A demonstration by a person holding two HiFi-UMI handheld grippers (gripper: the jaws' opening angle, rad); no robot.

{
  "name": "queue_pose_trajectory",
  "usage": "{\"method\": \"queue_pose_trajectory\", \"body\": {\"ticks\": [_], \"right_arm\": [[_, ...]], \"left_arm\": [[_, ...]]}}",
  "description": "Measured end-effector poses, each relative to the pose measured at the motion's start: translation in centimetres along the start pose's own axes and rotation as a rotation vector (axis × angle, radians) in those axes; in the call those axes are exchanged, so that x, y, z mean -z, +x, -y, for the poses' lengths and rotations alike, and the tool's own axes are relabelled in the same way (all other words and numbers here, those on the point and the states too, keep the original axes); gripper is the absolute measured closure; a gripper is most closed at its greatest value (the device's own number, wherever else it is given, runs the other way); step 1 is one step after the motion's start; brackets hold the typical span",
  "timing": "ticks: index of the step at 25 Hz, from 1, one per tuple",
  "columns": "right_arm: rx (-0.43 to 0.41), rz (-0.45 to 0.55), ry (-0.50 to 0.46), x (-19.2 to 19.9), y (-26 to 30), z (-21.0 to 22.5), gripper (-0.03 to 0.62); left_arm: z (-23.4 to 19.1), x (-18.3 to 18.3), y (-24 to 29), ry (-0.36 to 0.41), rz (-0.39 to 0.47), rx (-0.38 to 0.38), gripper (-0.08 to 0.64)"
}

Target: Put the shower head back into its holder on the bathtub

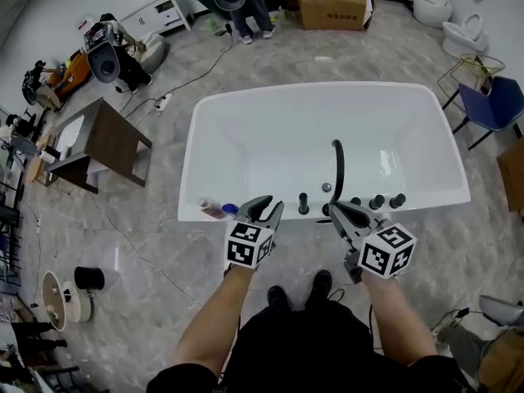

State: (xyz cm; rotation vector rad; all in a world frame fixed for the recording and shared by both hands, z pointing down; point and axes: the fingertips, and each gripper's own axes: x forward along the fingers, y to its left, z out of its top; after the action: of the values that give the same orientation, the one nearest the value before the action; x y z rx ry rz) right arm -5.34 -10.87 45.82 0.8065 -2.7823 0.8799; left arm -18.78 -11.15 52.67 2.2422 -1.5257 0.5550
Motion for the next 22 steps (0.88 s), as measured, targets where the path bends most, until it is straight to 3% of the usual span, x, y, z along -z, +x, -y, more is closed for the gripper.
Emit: {"method": "queue_pose_trajectory", "body": {"ticks": [2, 5, 8, 14, 22], "right_arm": [[0.0, -0.005, -0.015, 0.3, 0.6, -1.6, 0.578], [0.011, -0.009, -0.039, 0.8, 1.3, -4.1, 0.578], [0.029, -0.008, -0.065, 1.0, 1.6, -6.4, 0.578], [0.084, 0.017, -0.089, 1.1, 0.4, -10.0, 0.578], [0.162, 0.085, -0.097, -0.8, -2.8, -9.6, 0.578]], "left_arm": [[-0.2, -0.7, -2.1, -0.013, 0.04, 0.016, 0.459], [-0.1, -1.4, -5.2, 0.027, 0.099, 0.051, 0.524], [-0.8, -1.9, -7.8, 0.062, 0.142, 0.068, 0.537], [-2.9, -3.6, -11.6, 0.048, 0.244, 0.088, 0.545], [-1.7, -4.2, -12.9, 0.054, 0.246, 0.125, 0.545]]}}
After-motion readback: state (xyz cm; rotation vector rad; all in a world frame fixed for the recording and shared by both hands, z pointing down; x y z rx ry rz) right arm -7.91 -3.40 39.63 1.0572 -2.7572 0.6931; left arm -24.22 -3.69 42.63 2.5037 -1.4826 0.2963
